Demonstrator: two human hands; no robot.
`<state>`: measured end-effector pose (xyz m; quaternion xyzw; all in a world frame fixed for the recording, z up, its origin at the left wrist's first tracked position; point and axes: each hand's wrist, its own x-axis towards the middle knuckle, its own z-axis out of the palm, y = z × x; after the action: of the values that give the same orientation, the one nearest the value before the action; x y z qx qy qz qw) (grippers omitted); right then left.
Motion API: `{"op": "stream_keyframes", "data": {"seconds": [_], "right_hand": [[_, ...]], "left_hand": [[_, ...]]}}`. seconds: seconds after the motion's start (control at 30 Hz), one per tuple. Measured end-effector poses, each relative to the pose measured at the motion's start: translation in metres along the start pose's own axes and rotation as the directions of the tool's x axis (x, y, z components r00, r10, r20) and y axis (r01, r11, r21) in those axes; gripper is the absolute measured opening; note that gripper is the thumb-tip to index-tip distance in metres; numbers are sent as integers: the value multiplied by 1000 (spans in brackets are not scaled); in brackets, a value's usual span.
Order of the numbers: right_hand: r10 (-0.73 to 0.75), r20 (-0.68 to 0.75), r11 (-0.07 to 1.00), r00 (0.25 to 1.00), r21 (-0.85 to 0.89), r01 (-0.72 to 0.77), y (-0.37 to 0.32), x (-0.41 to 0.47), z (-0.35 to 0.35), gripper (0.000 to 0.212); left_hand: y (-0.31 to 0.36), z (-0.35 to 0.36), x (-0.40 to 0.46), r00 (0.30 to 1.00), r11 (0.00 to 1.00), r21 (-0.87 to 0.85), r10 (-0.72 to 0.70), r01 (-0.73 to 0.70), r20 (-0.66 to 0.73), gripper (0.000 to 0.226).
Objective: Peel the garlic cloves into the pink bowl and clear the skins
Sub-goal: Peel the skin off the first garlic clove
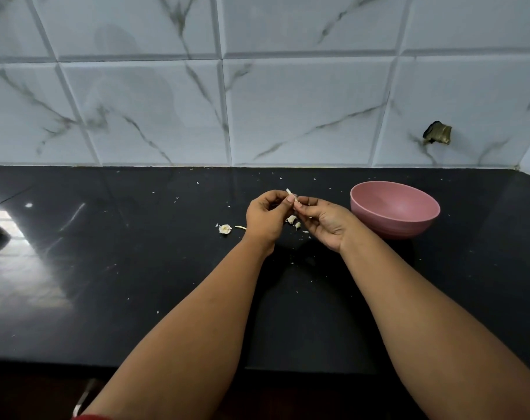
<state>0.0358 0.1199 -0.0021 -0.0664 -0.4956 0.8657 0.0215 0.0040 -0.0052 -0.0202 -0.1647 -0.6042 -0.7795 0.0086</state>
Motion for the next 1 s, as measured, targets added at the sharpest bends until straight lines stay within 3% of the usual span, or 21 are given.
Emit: {"op": "stream_keyframes", "data": {"seconds": [0.17, 0.3, 0.53, 0.83, 1.0], "right_hand": [[-198, -55, 969, 979, -160, 187, 8, -7, 6, 14], [-352, -19, 901, 936, -276, 333, 14, -9, 11, 22], [-465, -49, 738, 884, -572, 357, 17, -10, 7, 26], [-442, -83, 800, 893, -487, 350, 20, -10, 13, 23], [-233, -18, 949, 972, -224, 224, 16, -10, 7, 11]], "left_hand": [[-2, 2, -8, 994, 993, 103, 61, -52, -86, 4], [1, -1, -11, 992, 1000, 26, 8, -5, -129, 9], [1, -2, -14, 998, 996, 81, -24, 29, -64, 2], [3, -6, -12, 995, 992, 125, -11, 23, -100, 4], [7, -12, -12, 992, 993, 41, -110, 112, -60, 9]]}}
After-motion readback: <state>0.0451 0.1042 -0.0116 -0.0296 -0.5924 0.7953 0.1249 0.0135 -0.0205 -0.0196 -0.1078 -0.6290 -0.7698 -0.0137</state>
